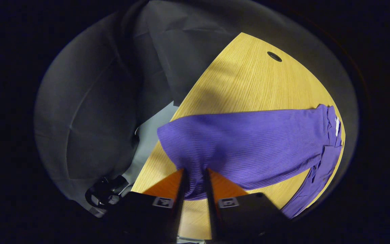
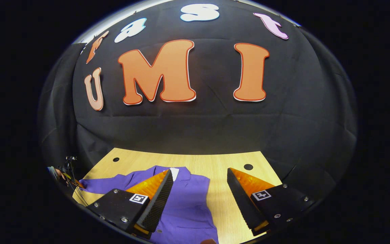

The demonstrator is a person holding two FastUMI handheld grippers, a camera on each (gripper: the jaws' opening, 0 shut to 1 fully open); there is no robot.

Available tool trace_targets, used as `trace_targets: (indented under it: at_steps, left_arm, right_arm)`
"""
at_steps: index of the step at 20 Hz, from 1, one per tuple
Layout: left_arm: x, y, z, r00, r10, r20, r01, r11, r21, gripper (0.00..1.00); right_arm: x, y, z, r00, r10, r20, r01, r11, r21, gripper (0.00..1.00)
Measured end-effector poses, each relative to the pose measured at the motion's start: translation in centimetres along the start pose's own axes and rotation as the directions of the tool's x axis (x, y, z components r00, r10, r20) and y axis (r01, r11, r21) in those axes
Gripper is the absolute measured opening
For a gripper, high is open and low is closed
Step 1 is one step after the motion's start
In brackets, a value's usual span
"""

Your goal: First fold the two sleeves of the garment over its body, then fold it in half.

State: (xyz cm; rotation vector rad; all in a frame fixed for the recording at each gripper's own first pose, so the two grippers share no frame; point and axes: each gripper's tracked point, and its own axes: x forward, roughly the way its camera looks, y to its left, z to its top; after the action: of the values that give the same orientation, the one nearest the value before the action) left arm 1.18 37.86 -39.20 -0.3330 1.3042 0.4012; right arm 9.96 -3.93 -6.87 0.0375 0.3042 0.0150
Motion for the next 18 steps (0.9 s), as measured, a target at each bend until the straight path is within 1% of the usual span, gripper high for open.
trace_targets:
  at_steps: [1, 2, 3, 4, 6, 9, 11, 14, 17, 18]
  left_arm:
    - [0.1, -0.1, -0.1, 1.000, 0.005, -0.008, -0.005, 1.000, 0.007, 0.13]
    - [0.0, 0.0, -0.1, 1.000, 0.009, -0.013, -0.009, 1.000, 0.017, 0.07]
    - [-0.2, -0.4, 0.0, 1.000, 0.002, -0.019, -0.002, 1.000, 0.018, 0.02]
    - [-0.7, -0.7, 0.0, 1.000, -0.009, -0.019, 0.009, 1.000, 0.020, 0.01]
    - [-2.0, -1.5, 0.9, 1.000, -0.020, 0.019, 0.019, 0.999, 0.043, 0.01]
    - [-5.6, -4.1, 2.2, 0.996, -0.051, 0.072, 0.045, 0.995, 0.091, 0.01]
    - [-8.0, -6.7, 2.9, 0.989, -0.090, 0.116, 0.074, 0.988, 0.138, 0.01]
    - [-11.7, -11.6, 3.5, 0.973, -0.158, 0.169, 0.120, 0.968, 0.219, 0.01]
    - [-15.6, -16.1, 3.6, 0.953, -0.230, 0.199, 0.163, 0.939, 0.303, 0.01]
    - [-16.8, -16.8, 3.8, 0.945, -0.252, 0.208, 0.174, 0.927, 0.332, 0.01]
  right_arm:
    - [-0.1, -0.2, -0.2, 1.000, -0.004, -0.003, 0.004, 1.000, 0.002, 0.96]
    - [0.0, -0.4, -0.3, 1.000, -0.003, -0.003, 0.003, 1.000, 0.005, 0.96]
    - [-0.2, -0.6, -0.3, 1.000, -0.004, -0.002, 0.004, 1.000, 0.008, 0.96]
    - [-0.4, -1.0, -0.2, 1.000, -0.004, 0.000, 0.004, 1.000, 0.011, 0.95]
    - [-0.7, -1.7, 0.2, 1.000, -0.010, 0.010, 0.010, 1.000, 0.016, 0.96]
    - [-1.2, -2.5, 0.6, 1.000, -0.005, 0.027, 0.004, 0.999, 0.033, 0.96]
    - [-1.3, -2.9, 0.8, 0.999, -0.005, 0.037, 0.003, 0.999, 0.034, 0.95]
    - [-1.8, -3.6, 1.0, 0.999, -0.002, 0.050, 0.000, 1.000, 0.026, 0.95]
    - [-2.3, -4.6, 1.3, 0.998, -0.009, 0.065, 0.009, 1.000, 0.006, 0.96]
    - [-2.5, -4.8, 1.5, 0.997, -0.008, 0.071, 0.008, 1.000, 0.005, 0.95]
